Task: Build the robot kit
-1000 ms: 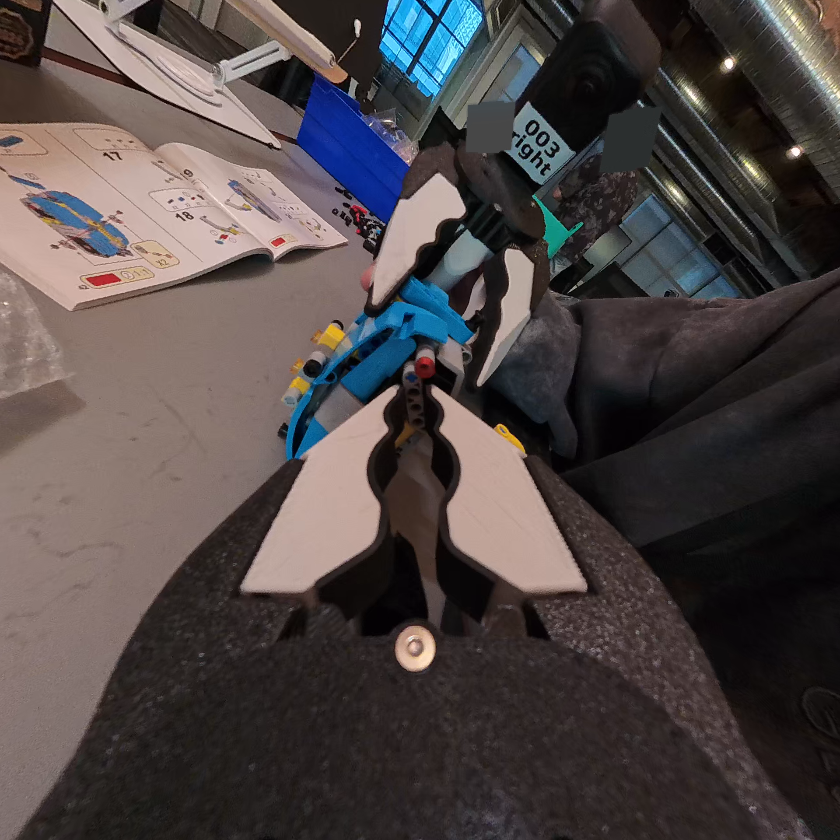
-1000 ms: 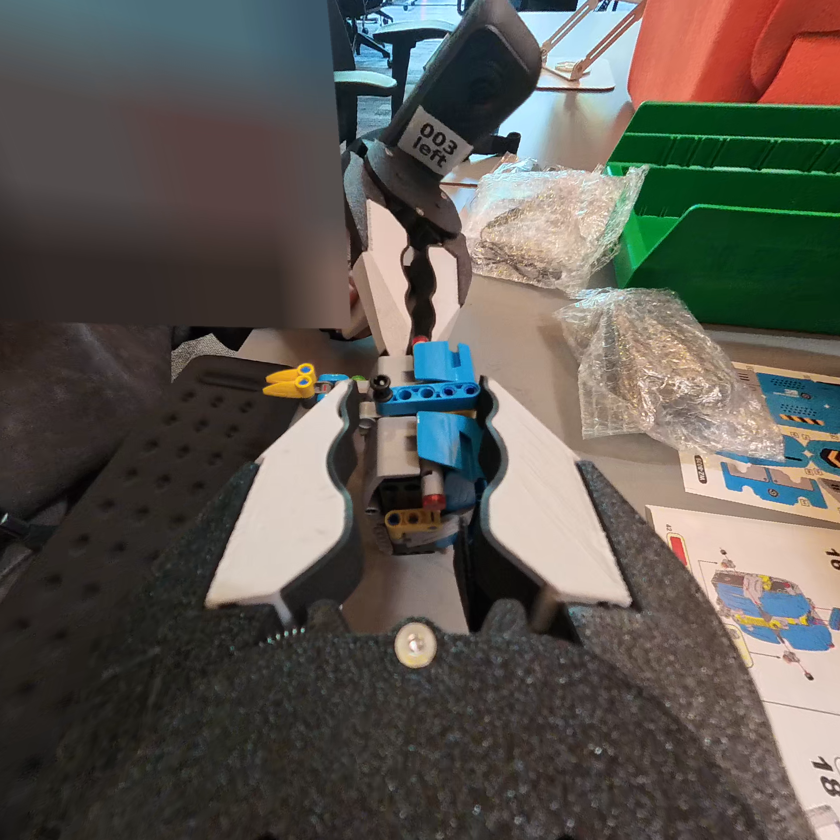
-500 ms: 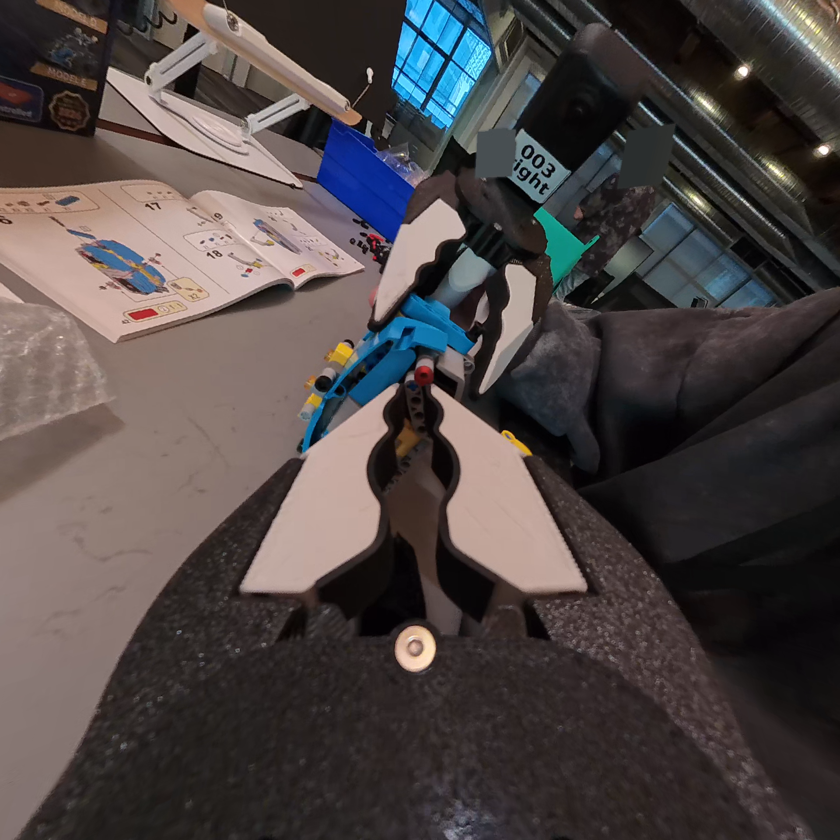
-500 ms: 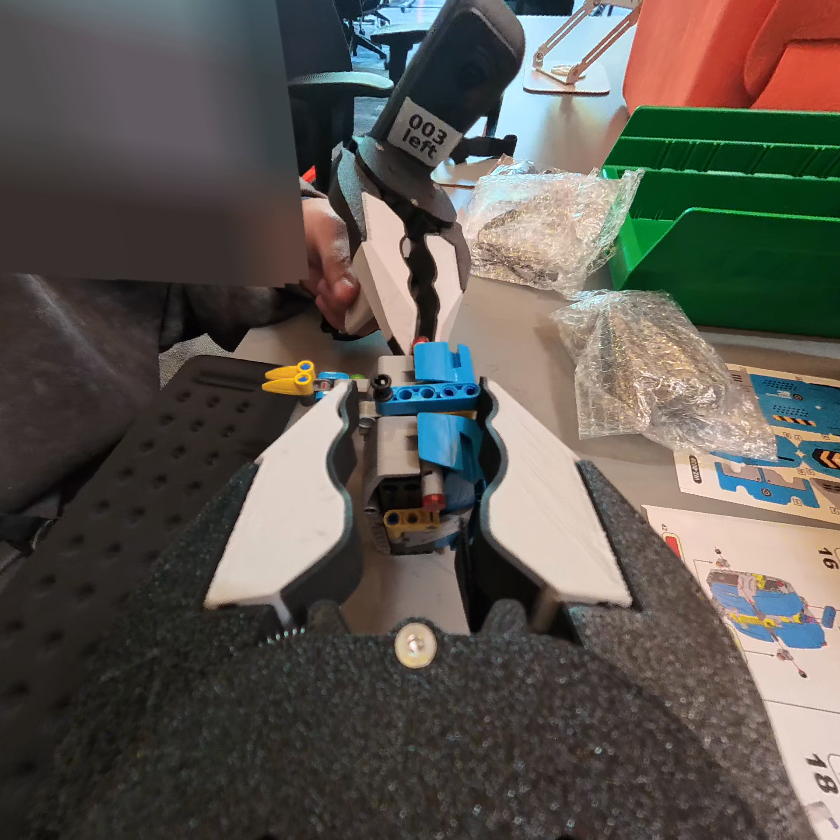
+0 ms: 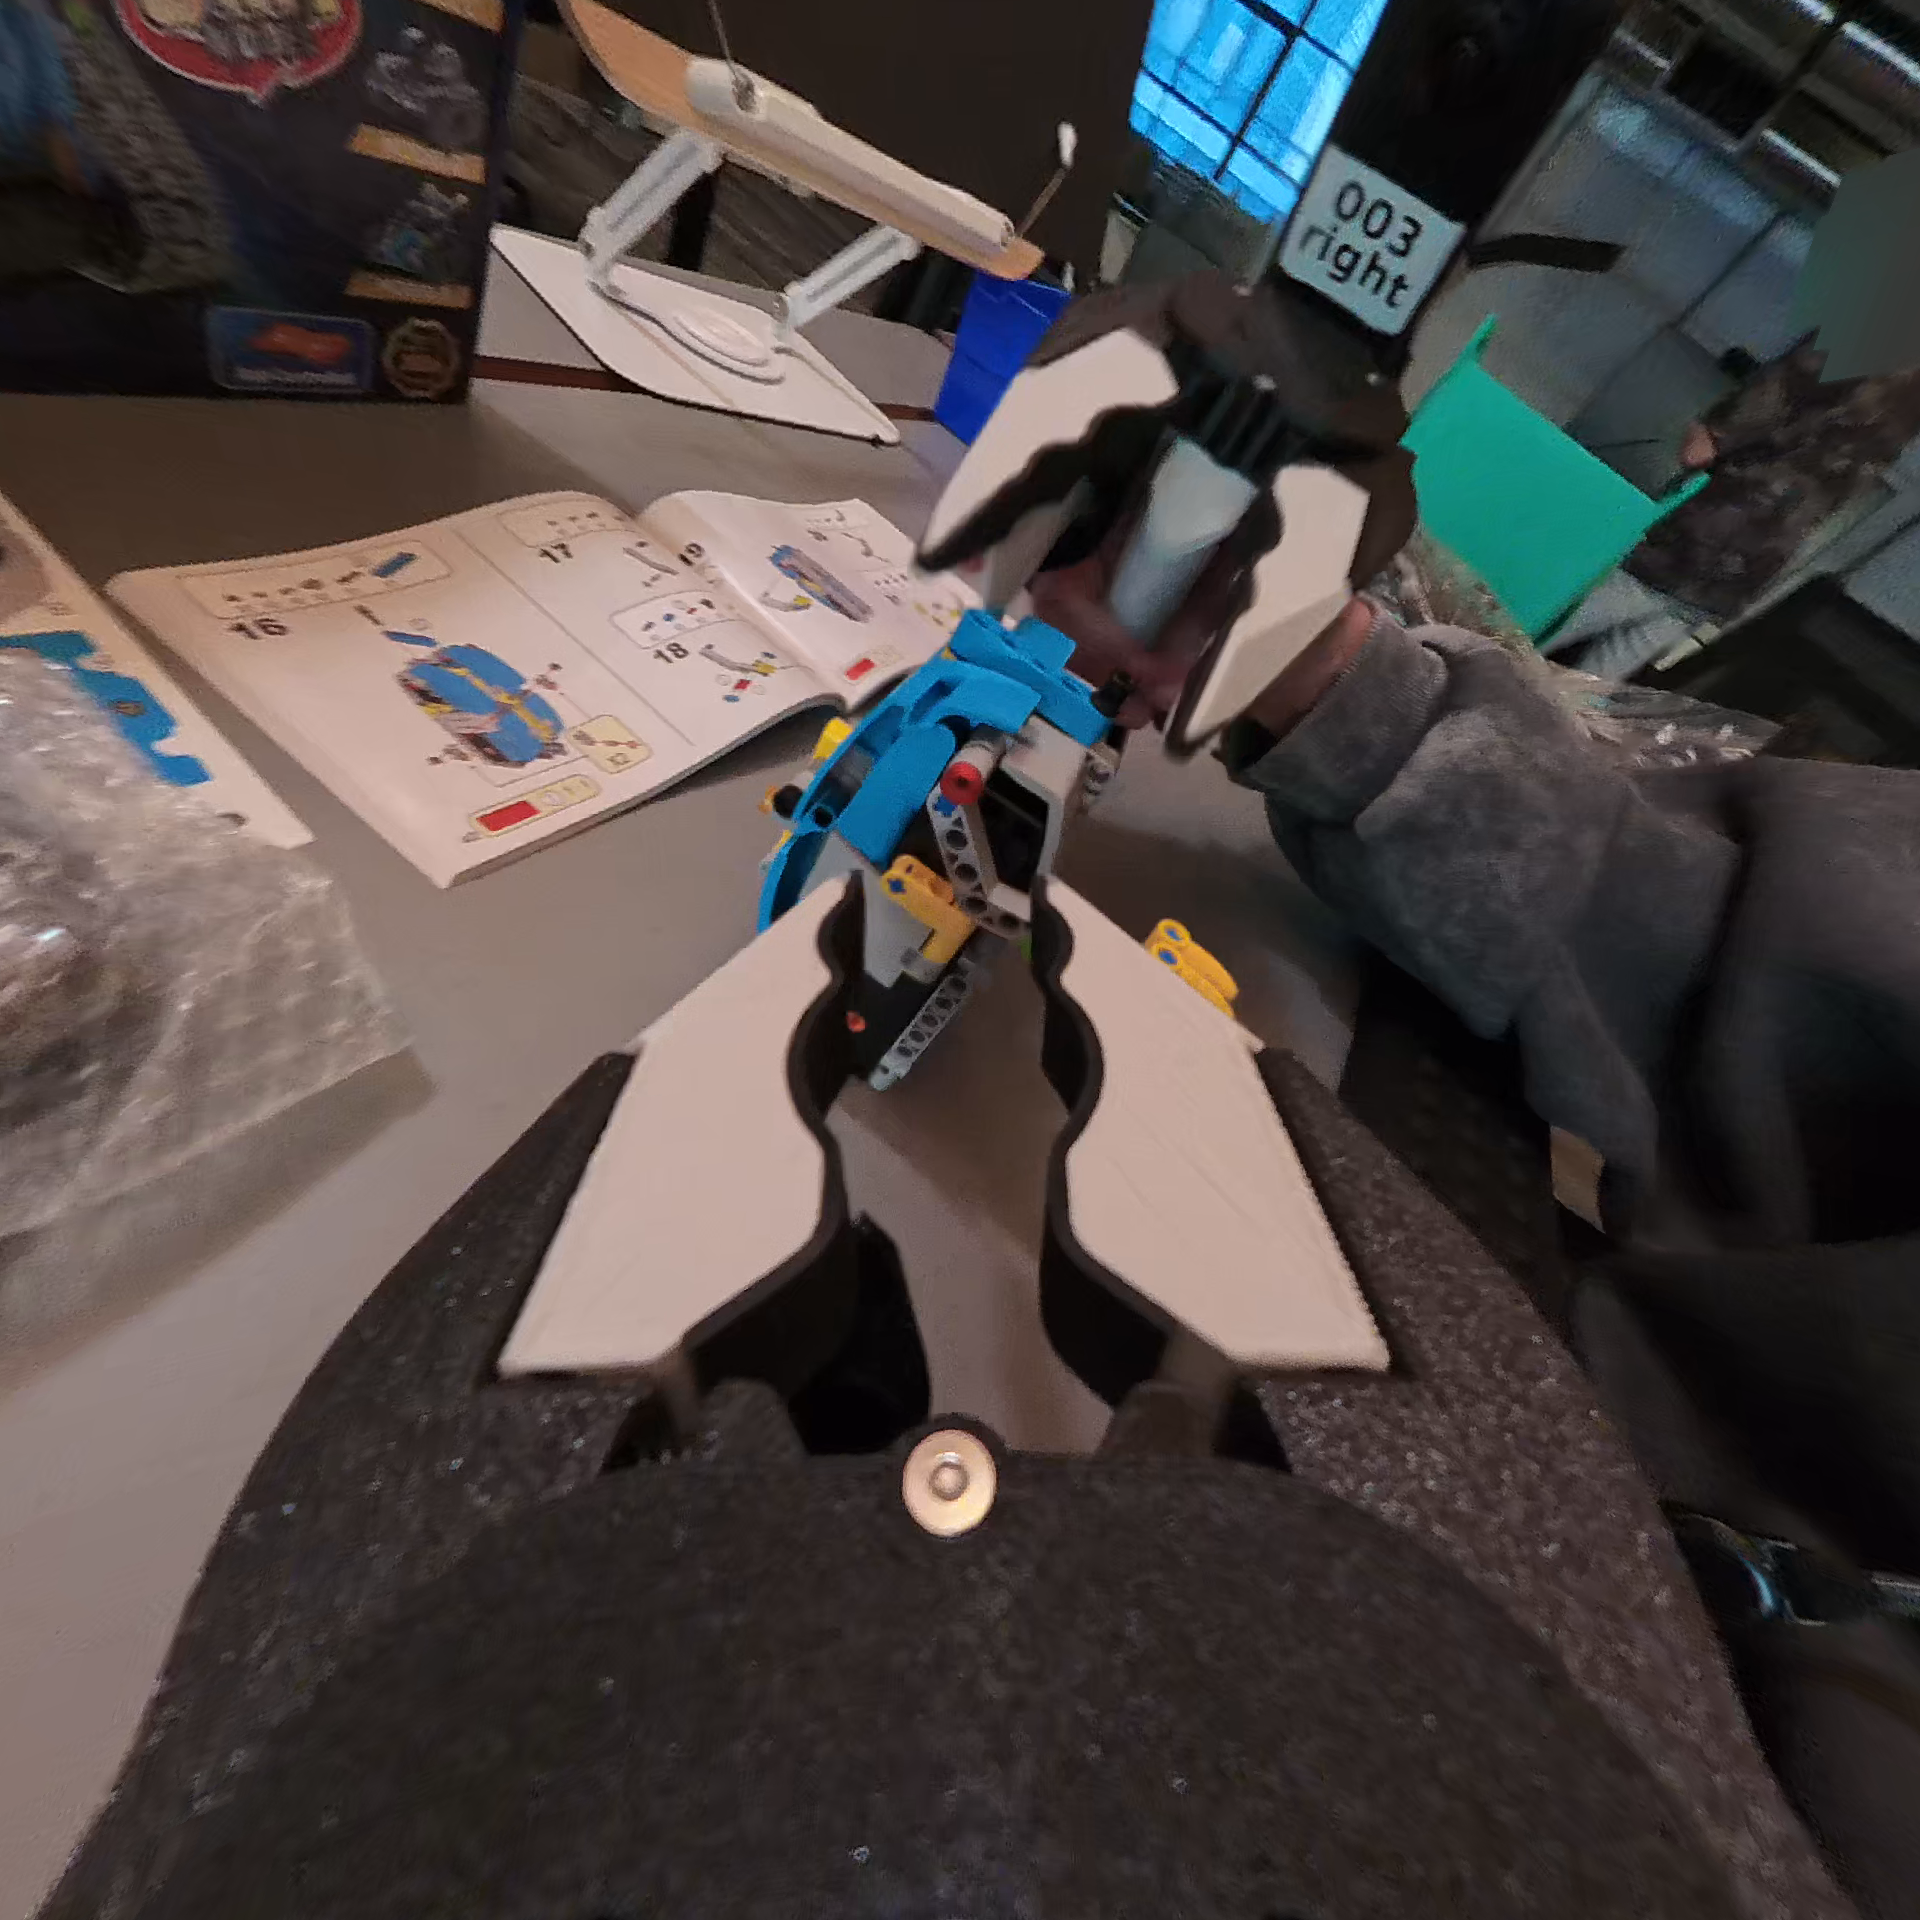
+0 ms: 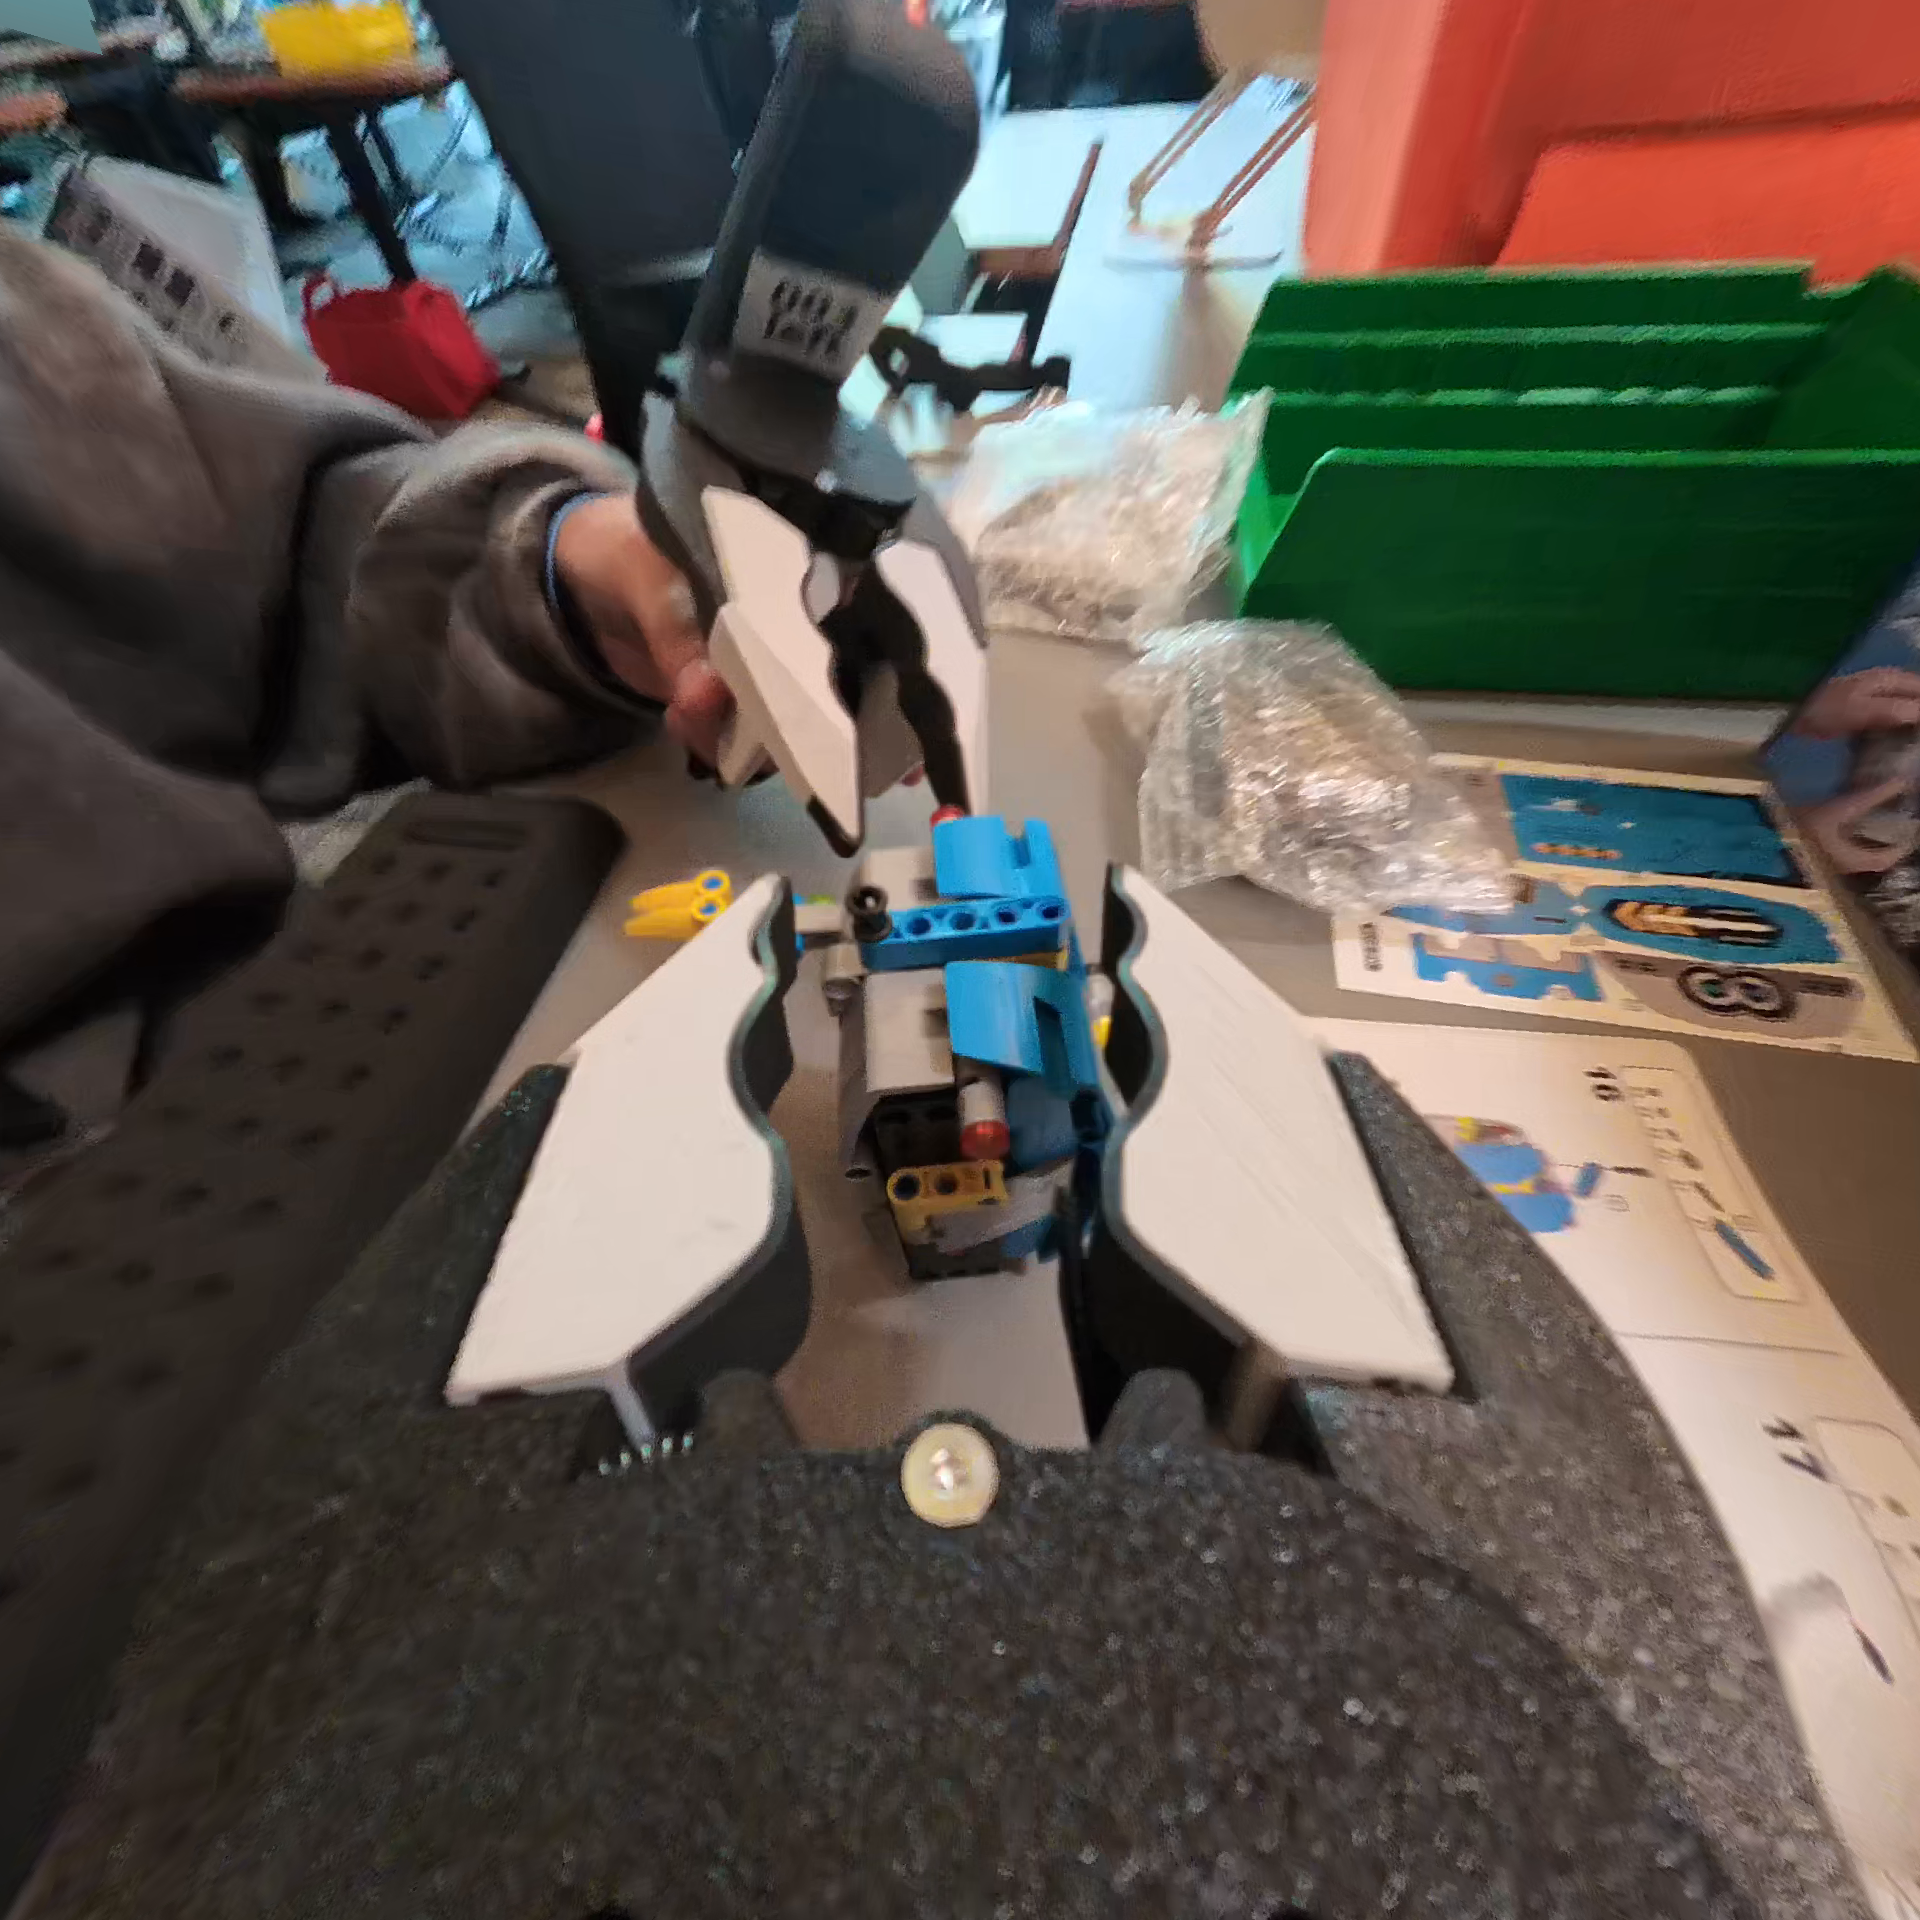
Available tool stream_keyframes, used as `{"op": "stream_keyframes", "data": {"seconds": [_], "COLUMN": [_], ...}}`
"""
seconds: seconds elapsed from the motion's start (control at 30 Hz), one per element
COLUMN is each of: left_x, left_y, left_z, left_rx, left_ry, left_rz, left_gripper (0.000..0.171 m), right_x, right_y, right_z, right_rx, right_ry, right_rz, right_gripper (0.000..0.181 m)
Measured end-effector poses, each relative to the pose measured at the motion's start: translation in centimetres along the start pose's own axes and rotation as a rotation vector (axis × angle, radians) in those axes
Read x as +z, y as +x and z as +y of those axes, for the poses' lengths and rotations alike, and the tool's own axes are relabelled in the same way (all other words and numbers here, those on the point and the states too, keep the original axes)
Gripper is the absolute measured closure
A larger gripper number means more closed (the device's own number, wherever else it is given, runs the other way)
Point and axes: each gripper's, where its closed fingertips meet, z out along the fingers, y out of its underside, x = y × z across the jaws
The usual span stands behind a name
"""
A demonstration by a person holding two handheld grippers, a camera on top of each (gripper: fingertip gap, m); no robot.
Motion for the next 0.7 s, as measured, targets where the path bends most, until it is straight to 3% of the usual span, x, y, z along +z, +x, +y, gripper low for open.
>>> {"op": "stream_keyframes", "data": {"seconds": [0.1, 0.2, 0.3, 0.4, 0.47, 0.57, 0.7], "left_x": [-2.4, -5.1, -7.2, -7.6, -7.2, -6.1, -4.9], "left_y": [0.2, 1.8, 3.4, 4.3, 5.0, 6.2, 7.9], "left_z": [-0.1, 0.1, 1.1, 3.2, 4.1, 5.4, 6.7], "left_rx": [0.015, 0.105, 0.176, 0.168, 0.190, 0.174, 0.227], "left_ry": [0.048, 0.084, 0.082, 0.015, -0.007, -0.038, -0.073], "left_rz": [-0.093, -0.266, -0.509, -0.698, -0.736, -0.716, -0.709], "left_gripper": [0.126, 0.118, 0.112, 0.091, 0.091, 0.091, 0.091], "right_x": [-3.6, -6.7, -7.5, -7.1, -6.5, -6.5, -7.1], "right_y": [0.4, -0.9, -5.4, -10.2, -12.7, -14.2, -16.9], "right_z": [-2.3, -2.2, -0.1, 1.6, 2.1, 4.2, 4.5], "right_rx": [0.039, 0.168, 0.287, 0.326, 0.317, 0.199, 0.153], "right_ry": [0.097, 0.117, 0.104, 0.107, 0.112, -0.039, -0.041], "right_rz": [0.144, 0.332, 0.474, 0.582, 0.619, 0.753, 0.802], "right_gripper": [0.122, 0.118, 0.111, 0.110, 0.109, 0.104, 0.105]}}
